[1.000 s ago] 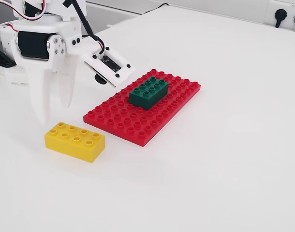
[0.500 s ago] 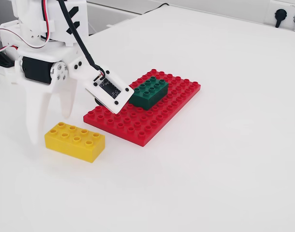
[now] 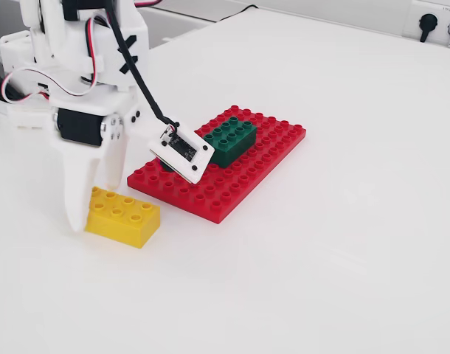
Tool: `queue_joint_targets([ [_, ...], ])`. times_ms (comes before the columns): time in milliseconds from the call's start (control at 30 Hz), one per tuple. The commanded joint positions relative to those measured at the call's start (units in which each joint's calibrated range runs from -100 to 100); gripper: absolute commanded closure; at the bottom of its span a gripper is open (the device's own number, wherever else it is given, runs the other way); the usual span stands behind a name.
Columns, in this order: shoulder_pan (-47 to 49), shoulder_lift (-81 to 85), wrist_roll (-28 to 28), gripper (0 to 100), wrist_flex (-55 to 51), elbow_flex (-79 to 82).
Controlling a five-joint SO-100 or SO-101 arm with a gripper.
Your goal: Put yellow lego brick onto the green one
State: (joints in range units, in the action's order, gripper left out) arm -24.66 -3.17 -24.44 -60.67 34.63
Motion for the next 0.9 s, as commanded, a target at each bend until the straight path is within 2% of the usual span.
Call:
queue_joint_targets([
  [0,1.2,0.9,0.3,71,1.9,1.9],
  [567,-2.0,1.0,-0.2,71,2.9,-2.8],
  [767,-3.0,0.6,-0.2,80,2.9,-3.1],
  [867,-2.9,0.7,0.0,81,2.9,-3.1],
])
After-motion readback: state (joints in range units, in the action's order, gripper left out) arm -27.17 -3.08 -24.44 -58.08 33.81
